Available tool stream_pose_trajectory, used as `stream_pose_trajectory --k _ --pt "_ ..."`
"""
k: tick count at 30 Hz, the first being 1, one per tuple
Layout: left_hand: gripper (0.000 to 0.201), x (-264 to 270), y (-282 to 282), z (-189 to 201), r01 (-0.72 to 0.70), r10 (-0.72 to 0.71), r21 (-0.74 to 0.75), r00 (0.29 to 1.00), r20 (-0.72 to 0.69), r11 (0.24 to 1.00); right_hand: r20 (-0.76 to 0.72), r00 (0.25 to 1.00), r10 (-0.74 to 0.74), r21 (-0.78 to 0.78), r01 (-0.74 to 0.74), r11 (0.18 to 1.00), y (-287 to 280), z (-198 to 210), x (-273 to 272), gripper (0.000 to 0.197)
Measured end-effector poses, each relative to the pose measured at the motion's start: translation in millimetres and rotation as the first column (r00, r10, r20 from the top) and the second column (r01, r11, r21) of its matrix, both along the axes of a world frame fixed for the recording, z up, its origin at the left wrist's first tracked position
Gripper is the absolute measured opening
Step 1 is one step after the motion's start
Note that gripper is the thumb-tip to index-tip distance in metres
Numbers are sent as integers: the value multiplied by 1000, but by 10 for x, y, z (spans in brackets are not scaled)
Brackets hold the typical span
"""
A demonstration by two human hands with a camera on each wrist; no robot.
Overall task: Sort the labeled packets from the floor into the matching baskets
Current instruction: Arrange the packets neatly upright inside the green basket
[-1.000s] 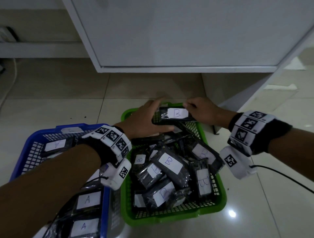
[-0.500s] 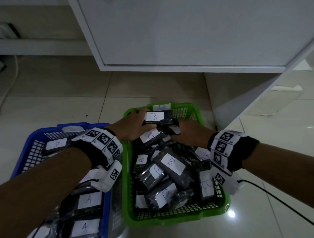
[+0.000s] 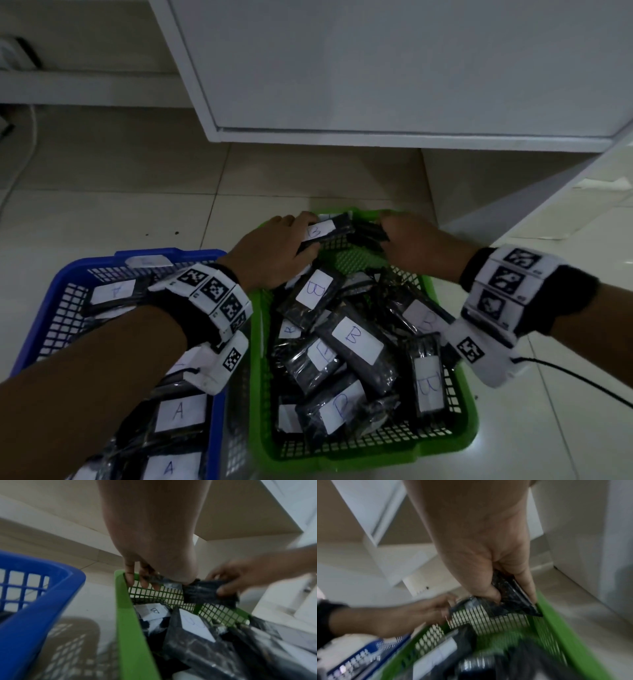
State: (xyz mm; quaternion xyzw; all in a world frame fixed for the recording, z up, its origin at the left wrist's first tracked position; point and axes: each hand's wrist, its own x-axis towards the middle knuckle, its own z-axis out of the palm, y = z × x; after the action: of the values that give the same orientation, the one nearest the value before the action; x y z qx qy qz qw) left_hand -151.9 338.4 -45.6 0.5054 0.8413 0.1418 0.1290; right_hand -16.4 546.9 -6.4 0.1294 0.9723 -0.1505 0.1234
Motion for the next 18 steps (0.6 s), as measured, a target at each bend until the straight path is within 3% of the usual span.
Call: stream_pose_trajectory --k 6,8,12,18 --pt "55 50 168 47 11 -22 -53 976 -218 999 -80 997 4 238 16 971 224 301 112 18" --pt "58 72 268 14 67 -102 -124 947 -305 990 -133 991 -3 286 41 957 256 323 186 24" --pt "68 159 484 -103 169 -246 -230 896 -369 958 -203 979 21 259 33 965 215 282 360 34" --pt "51 323 831 -217 74 -169 -232 892 -419 970 -292 955 53 135 -14 991 162 59 494 34"
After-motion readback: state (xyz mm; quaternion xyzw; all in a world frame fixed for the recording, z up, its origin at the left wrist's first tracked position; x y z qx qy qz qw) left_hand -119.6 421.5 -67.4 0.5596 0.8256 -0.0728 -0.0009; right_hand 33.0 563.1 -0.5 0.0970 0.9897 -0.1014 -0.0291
